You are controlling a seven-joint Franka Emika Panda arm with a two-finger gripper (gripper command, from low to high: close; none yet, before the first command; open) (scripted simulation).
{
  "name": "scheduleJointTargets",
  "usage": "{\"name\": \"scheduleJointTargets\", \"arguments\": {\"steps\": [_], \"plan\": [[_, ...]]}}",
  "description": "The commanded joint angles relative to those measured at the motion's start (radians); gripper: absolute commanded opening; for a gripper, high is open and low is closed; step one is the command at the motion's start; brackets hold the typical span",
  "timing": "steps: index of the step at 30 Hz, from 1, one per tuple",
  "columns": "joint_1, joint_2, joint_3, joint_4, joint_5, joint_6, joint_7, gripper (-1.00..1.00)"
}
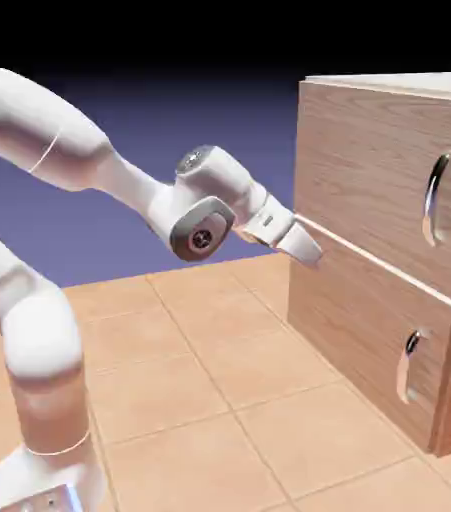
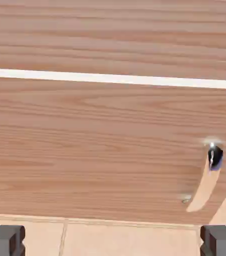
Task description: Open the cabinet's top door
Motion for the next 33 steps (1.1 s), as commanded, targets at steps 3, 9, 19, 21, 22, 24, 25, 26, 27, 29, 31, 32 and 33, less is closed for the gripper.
{"name": "scheduleJointTargets", "arguments": {"steps": [3, 9, 19, 21, 22, 24, 25, 26, 27, 29, 31, 32, 33], "plan": [[0.054, -0.018, -0.057, 0.029, -0.131, -0.007, -0.049, 0.0], [0.161, -0.053, -0.171, 0.088, -0.391, -0.022, -0.148, 0.0], [0.341, -0.112, -0.361, 0.186, -0.826, -0.046, -0.313, 0.0], [0.376, -0.124, -0.399, 0.206, -0.913, -0.051, -0.346, 0.0], [0.394, -0.13, -0.418, 0.216, -0.957, -0.054, -0.362, 0.0], [0.43, -0.141, -0.456, 0.235, -1.044, -0.058, -0.395, 0.0], [0.448, -0.147, -0.475, 0.245, -1.087, -0.061, -0.412, 0.0], [0.466, -0.153, -0.494, 0.255, -1.131, -0.063, -0.428, 0.0], [0.484, -0.159, -0.513, 0.265, -1.174, -0.066, -0.444, 0.0], [0.52, -0.171, -0.551, 0.284, -1.261, -0.071, -0.477, 0.0], [0.556, -0.182, -0.589, 0.304, -1.348, -0.076, -0.51, 0.0], [0.574, -0.188, -0.608, 0.314, -1.392, -0.078, -0.527, 0.0], [0.592, -0.194, -0.627, 0.324, -1.435, -0.08, -0.543, 0.0]]}}
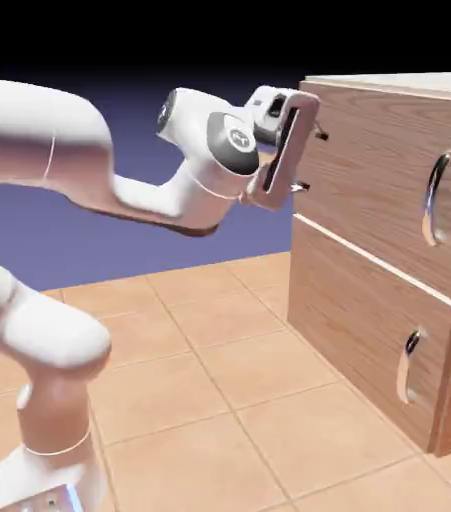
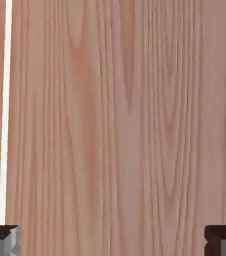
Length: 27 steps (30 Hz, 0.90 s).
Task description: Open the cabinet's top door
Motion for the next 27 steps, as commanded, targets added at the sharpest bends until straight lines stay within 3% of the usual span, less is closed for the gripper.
{"name": "scheduleJointTargets", "arguments": {"steps": [1, 27], "plan": [[0.018, -0.006, -0.019, 0.01, -0.044, -0.002, -0.016, 0.0], [0.484, -0.159, -0.513, 0.265, -1.174, -0.066, -0.444, 0.0]]}}
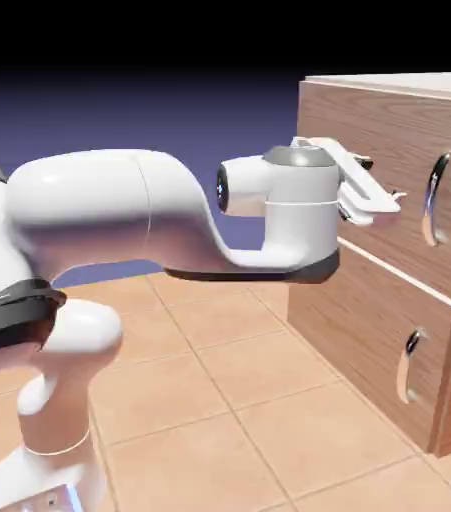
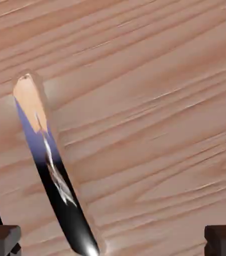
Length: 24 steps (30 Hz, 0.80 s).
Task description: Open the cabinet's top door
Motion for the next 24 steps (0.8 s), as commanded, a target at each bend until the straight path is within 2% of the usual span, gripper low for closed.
{"name": "scheduleJointTargets", "arguments": {"steps": [1, 5, 13, 14, 24], "plan": [[0.018, -0.006, -0.019, 0.01, -0.044, -0.002, -0.016, 0.0], [0.09, -0.029, -0.095, 0.049, -0.217, -0.012, -0.082, 0.0], [0.281, -0.004, -0.213, 0.205, -0.235, -0.013, -0.095, 0.0], [0.281, -0.004, -0.213, 0.205, -0.235, -0.013, -0.095, -1.0], [-0.045, 0.048, 0.017, -0.094, -0.118, -0.196, -0.069, -1.0]]}}
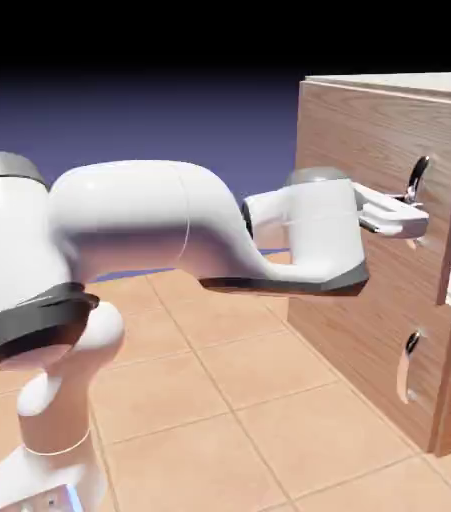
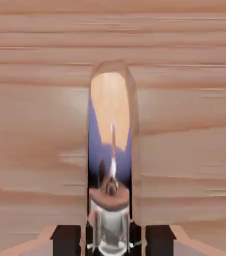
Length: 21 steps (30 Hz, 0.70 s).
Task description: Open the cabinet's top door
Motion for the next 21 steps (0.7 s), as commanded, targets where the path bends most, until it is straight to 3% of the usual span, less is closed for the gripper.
{"name": "scheduleJointTargets", "arguments": {"steps": [1, 9, 14, 21], "plan": [[-0.036, 0.021, 0.028, -0.017, -0.004, -0.005, 0.032, -1.0], [-0.241, 0.228, 0.188, -0.018, -0.12, 0.049, 0.373, -1.0], [-0.422, 0.235, 0.351, -0.102, -0.055, 0.021, 0.389, -1.0], [-0.676, 0.32, 0.585, -0.115, -0.117, 0.052, 0.604, -1.0]]}}
